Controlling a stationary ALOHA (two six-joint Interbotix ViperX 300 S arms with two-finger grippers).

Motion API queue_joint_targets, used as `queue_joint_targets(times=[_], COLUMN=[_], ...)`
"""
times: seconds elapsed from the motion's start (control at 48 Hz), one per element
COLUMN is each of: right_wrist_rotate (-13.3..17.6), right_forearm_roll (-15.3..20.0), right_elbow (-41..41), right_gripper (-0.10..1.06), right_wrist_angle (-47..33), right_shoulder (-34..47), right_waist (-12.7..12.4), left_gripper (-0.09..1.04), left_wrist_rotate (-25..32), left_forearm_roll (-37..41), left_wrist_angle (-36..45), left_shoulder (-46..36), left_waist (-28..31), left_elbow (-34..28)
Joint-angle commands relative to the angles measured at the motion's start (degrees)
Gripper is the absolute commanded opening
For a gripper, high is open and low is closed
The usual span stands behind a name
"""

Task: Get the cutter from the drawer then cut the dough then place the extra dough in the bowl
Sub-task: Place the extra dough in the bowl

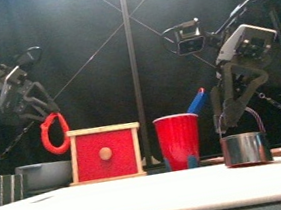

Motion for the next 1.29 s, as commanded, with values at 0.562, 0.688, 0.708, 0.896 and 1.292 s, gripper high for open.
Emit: queue_joint_targets(times=[0.562,0.688,0.708,0.896,1.292], right_wrist_rotate=[-0.53,-0.53,-0.62,-0.97,-1.32], right_forearm_roll=[-3.52,-5.45,-5.54,-6.24,-7.21], right_elbow=[-1.41,0.18,0.53,3.52,4.13], right_gripper=[0.88,0.88,0.88,0.88,0.88], right_wrist_angle=[-11.69,-24.08,-25.66,-38.32,-46.93], right_shoulder=[-3.43,-5.98,-6.24,-7.12,-7.29], right_waist=[-2.55,-6.24,-6.77,-11.07,-11.87], left_gripper=[0.91,0.91,0.91,0.91,0.91], left_wrist_rotate=[0.7,0.7,0.53,0.0,-2.29], left_forearm_roll=[10.37,22.94,24.61,32.08,30.94], left_wrist_angle=[-4.31,-11.69,-13.18,-27.6,-30.76], left_shoulder=[0.18,0.18,0.18,0.18,0.18], left_waist=[-8.35,-17.14,-18.19,-23.91,-24.35], left_elbow=[0.79,1.14,1.32,3.16,5.1])
